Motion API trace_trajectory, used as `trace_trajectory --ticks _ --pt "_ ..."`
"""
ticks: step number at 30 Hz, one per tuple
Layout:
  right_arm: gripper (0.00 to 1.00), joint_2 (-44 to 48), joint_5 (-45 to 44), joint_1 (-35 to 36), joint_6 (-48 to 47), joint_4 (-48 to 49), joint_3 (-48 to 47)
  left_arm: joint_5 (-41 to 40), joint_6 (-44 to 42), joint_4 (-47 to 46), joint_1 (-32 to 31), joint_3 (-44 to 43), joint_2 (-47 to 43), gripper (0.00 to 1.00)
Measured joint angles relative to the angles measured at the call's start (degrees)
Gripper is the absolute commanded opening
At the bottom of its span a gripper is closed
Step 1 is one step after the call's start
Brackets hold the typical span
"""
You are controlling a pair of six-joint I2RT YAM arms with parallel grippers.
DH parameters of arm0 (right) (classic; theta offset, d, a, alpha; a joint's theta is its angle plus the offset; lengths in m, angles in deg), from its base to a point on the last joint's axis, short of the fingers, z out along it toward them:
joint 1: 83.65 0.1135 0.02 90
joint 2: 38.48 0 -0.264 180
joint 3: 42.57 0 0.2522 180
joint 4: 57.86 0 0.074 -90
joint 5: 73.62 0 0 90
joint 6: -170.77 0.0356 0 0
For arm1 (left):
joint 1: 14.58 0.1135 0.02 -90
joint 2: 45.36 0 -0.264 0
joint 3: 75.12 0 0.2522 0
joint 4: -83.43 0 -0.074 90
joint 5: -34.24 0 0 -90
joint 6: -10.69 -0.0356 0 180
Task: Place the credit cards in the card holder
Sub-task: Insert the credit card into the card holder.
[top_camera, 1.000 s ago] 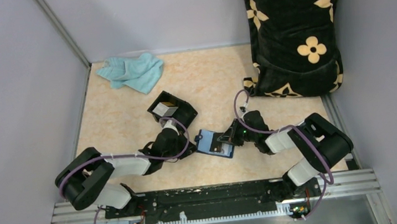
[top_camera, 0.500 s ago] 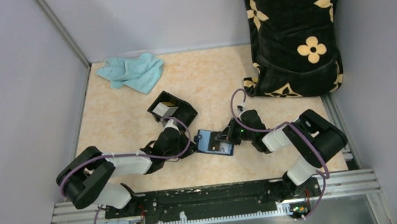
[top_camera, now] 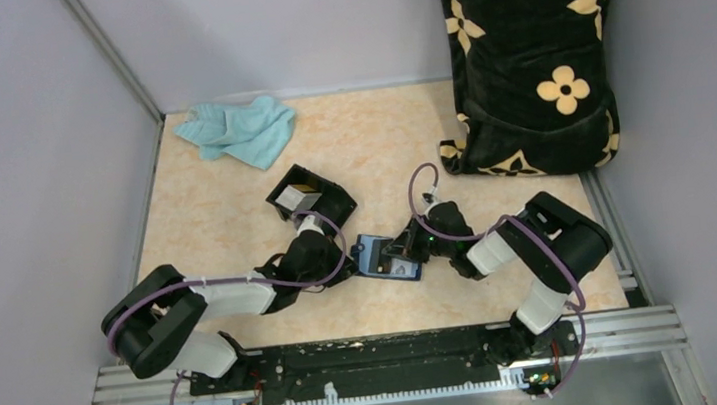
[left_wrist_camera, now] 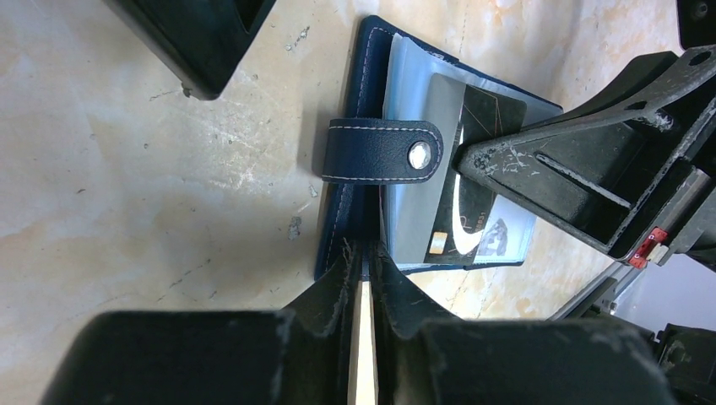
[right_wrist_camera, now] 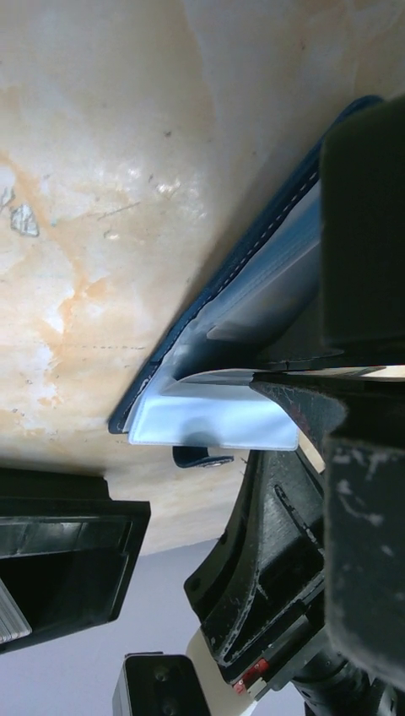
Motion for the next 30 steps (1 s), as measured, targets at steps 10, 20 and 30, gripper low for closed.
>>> trace_trajectory --ticks 10,20,30 --pt "0.48 2.9 -2.2 2.6 -3.9 -7.9 -4.6 -0.6 0.0 1.4 -0.3 -0.6 -0.2 0.13" --pt "0.49 7.0 -6.9 4.1 -8.9 -21.6 -8.9 -1.0 0.0 1.8 -0.5 -0.6 -0.4 0.1" --pt "0.49 9.8 -9.0 4.3 -10.2 -27.3 -9.2 -1.0 0.0 2.0 -0.6 0.0 -1.2 0.09"
